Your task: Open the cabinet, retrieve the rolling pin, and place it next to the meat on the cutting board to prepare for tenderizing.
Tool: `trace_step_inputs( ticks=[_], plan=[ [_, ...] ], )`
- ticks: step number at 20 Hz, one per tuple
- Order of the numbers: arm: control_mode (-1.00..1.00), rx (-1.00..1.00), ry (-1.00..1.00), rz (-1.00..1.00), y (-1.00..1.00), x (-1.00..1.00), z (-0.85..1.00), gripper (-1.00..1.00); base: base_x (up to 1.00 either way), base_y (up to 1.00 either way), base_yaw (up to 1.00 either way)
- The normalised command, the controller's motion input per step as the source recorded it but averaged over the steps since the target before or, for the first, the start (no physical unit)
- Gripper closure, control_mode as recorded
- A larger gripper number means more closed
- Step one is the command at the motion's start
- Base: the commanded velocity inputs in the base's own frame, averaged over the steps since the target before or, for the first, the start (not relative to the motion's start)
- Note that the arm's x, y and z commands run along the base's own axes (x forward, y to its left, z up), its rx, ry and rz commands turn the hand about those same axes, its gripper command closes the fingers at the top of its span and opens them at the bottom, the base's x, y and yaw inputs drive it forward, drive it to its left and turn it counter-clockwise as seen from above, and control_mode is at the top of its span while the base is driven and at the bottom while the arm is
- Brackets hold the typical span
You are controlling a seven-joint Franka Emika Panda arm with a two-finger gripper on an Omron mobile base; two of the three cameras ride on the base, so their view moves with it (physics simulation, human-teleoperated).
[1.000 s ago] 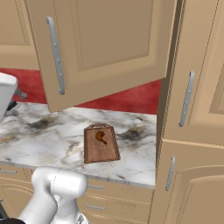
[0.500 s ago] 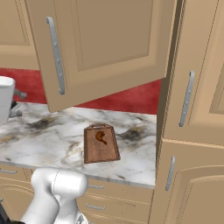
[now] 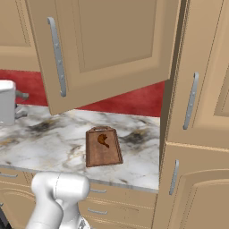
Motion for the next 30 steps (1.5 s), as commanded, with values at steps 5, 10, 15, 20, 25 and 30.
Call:
trace_step_inputs(
  ticks=[5,10,15,20,25,30],
  plan=[
    [-1.0,-0.04,-0.01,0.0,-0.02,0.17,0.08,-1.0,0.0,0.0,0.0],
    [-1.0,-0.05,0.0,0.0,-0.1,0.31,0.12,-1.0,0.0,0.0,0.0],
    [-1.0,-0.08,0.0,0.0,-0.18,0.2,0.09,-1.0,0.0,0.0,0.0],
    [-1.0,-0.07,0.02,-0.05,-0.36,0.05,0.0,-1.0,0.0,0.0,0.0],
    [-1.0,-0.04,0.03,-0.12,-0.49,0.0,0.0,-1.0,0.0,0.0,0.0],
    [-1.0,-0.02,0.04,-0.11,-0.52,0.0,0.0,-1.0,0.0,0.0,0.0]
  ],
)
